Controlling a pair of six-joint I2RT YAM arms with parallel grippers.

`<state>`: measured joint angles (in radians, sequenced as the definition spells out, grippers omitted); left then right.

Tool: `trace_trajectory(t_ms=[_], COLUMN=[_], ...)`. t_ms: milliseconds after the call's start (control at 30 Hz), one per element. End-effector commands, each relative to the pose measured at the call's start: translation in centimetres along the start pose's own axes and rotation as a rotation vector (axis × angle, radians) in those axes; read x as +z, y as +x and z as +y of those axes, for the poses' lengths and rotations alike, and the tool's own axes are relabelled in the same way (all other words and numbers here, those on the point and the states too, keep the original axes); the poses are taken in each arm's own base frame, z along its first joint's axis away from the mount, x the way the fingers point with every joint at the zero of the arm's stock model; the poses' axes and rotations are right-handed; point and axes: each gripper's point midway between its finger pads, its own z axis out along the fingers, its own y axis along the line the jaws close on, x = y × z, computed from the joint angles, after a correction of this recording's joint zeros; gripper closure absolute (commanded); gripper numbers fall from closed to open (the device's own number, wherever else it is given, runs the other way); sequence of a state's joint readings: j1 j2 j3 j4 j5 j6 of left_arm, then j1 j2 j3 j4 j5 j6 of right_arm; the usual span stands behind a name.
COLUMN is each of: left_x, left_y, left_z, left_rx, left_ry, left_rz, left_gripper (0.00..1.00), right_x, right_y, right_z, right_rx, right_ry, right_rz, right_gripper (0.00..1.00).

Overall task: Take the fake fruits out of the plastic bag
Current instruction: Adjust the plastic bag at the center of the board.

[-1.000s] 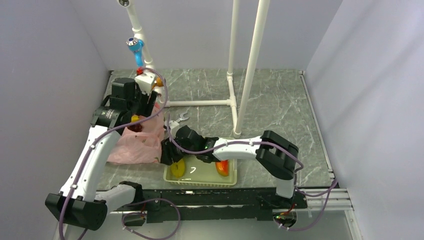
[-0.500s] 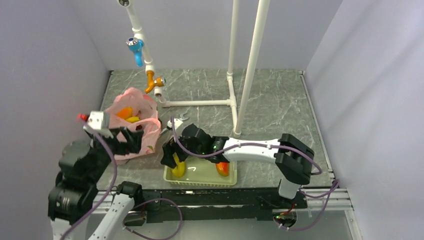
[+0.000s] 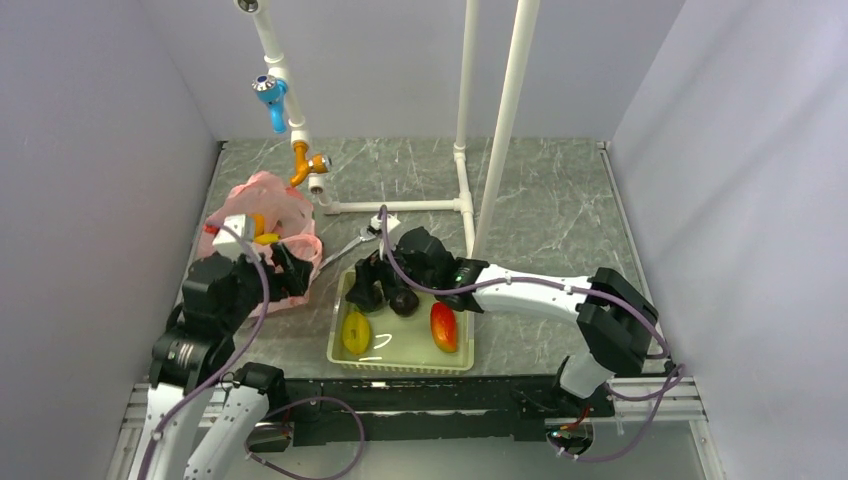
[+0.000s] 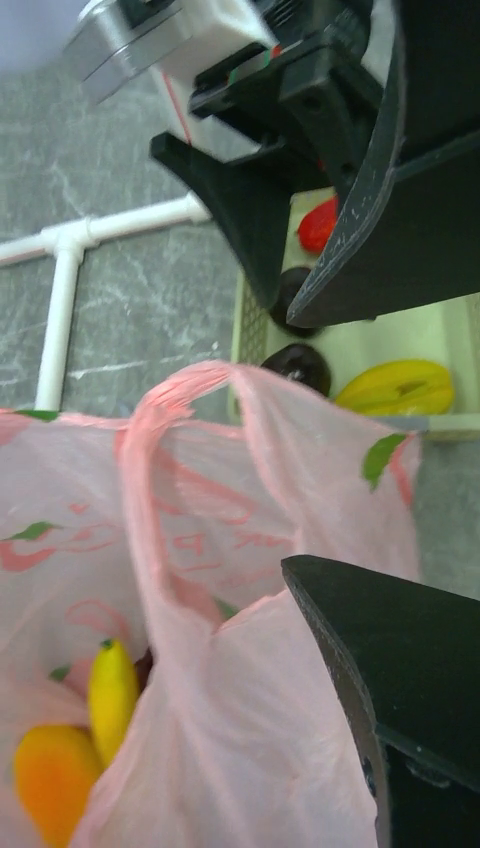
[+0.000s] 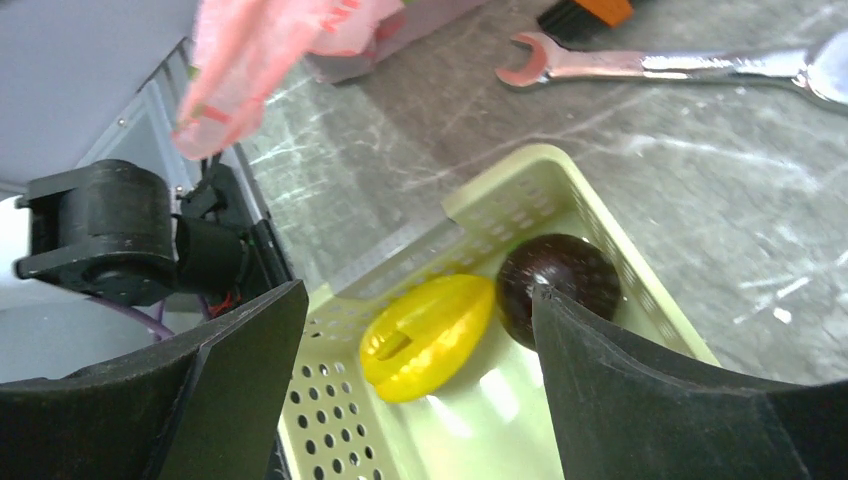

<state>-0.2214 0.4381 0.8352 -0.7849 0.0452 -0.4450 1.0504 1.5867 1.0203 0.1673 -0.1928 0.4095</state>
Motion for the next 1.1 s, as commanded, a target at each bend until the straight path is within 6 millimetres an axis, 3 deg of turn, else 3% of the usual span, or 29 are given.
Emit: trace_trajectory(t_ms=[0, 133, 200, 333, 567, 667, 733, 800, 833, 1067], left_x=[2.1, 3.8, 4.4, 5.3, 9.0, 9.9, 9.4, 8.0, 7.1, 0.1], left_y=[-4.9, -5.3, -5.4, -5.4, -3.6, -3.9, -4.9, -5.2, -4.8, -1.6], left_z=[0.6, 0.8, 2.1, 3.1, 2.3, 2.6, 3.3, 3.8, 3.7, 3.4], left_rx=[0.18, 0.41, 0.572, 0.721, 0.756, 0.75, 0.704, 0.619, 0.572, 0.211], left_ry=[-0.066, -0.045, -0.085, -0.11, -0.01, -0.031, -0.102, -0.164, -0.166, -0.164], left_rz=[-0.108, -0.097, -0.075, -0.017, 0.079, 0.078, 0.065, 0.057, 0.056, -0.038], left_gripper=[0.12, 0.11, 0.07, 0.08, 0.18, 0.38, 0.62, 0.95, 1.0, 1.0], right_x=[-1.5, -2.0, -2.0, -2.3, -2.9, -3.3, -3.4, -3.3, -3.2, -1.0], right_y=[-2.3, -2.7, -2.8, -2.7, -3.4, -4.1, -4.8, -5.8, -6.6, -12.2], right_z=[0.8, 0.7, 0.5, 0.4, 0.6, 0.8, 1.0, 1.4, 1.7, 5.8], right_rx=[0.008, -0.014, -0.012, -0.006, -0.005, -0.01, -0.011, -0.009, -0.005, 0.037], right_ry=[-0.041, -0.041, -0.038, -0.039, -0.037, -0.033, -0.033, -0.04, -0.049, -0.198], right_rz=[-0.077, -0.089, -0.088, -0.088, -0.1, -0.121, -0.138, -0.158, -0.174, -0.285], right_gripper=[0.14, 0.14, 0.15, 0.14, 0.14, 0.14, 0.15, 0.15, 0.16, 0.28])
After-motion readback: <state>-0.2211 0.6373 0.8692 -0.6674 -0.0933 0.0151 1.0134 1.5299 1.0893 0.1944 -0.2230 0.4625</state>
